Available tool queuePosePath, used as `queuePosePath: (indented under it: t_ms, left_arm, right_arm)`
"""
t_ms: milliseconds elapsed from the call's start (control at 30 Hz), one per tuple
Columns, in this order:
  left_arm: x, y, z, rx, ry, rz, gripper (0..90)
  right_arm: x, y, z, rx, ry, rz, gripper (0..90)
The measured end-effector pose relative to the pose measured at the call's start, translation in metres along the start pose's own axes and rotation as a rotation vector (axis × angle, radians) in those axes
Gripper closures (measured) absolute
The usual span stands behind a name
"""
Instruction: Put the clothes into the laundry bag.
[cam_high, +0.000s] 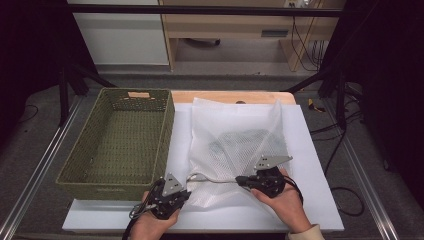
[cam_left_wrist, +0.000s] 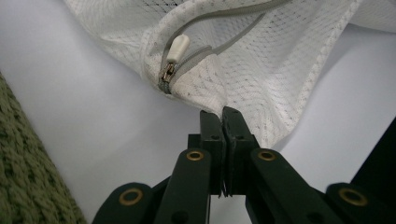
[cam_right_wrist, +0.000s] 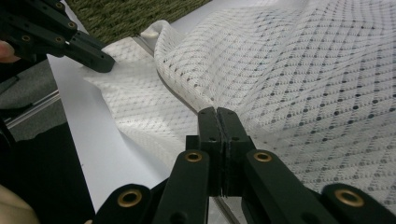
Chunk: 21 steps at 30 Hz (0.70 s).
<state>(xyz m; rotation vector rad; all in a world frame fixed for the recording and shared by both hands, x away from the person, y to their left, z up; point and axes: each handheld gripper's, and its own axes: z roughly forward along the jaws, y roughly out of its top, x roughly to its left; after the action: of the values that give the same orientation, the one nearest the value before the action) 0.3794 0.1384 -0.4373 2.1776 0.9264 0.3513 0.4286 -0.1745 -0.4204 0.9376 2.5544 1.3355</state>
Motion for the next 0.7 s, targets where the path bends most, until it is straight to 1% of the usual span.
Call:
queuePosePath:
  t_ms: [133,267,367,433,500,633,667,700]
  left_arm:
    - [-0.003,-0.007,-0.003,0.000,-0.015,-0.003,88.6]
    - [-0.006,-0.011,-0.005,-0.004,-0.029,-0.003,88.6]
    - [-0.009,-0.013,-0.004,-0.001,-0.032,0.004,88.5]
    - [-0.010,-0.015,-0.004,0.006,-0.029,0.008,88.5]
    - [-0.010,-0.017,-0.004,0.008,-0.031,0.003,88.5]
    - [-0.010,-0.022,-0.003,0.031,-0.032,0.012,88.5]
    - [-0.009,-0.023,-0.002,0.035,-0.032,0.013,88.4]
    - [-0.009,-0.024,-0.001,0.040,-0.033,0.011,88.5]
  right_arm:
    - [0.004,-0.003,0.000,0.016,-0.006,-0.005,89.7]
    - [0.008,-0.007,0.000,0.032,-0.009,-0.017,89.7]
    - [0.011,-0.011,0.002,0.048,-0.009,-0.020,89.7]
    - [0.013,-0.013,0.003,0.063,-0.011,-0.025,89.6]
    - [0.014,-0.016,0.006,0.081,-0.013,-0.030,89.6]
    - [0.017,-0.019,0.010,0.106,-0.010,-0.038,89.6]
    - [0.018,-0.020,0.011,0.113,-0.011,-0.048,89.5]
    - [0.018,-0.021,0.012,0.117,-0.013,-0.045,89.5]
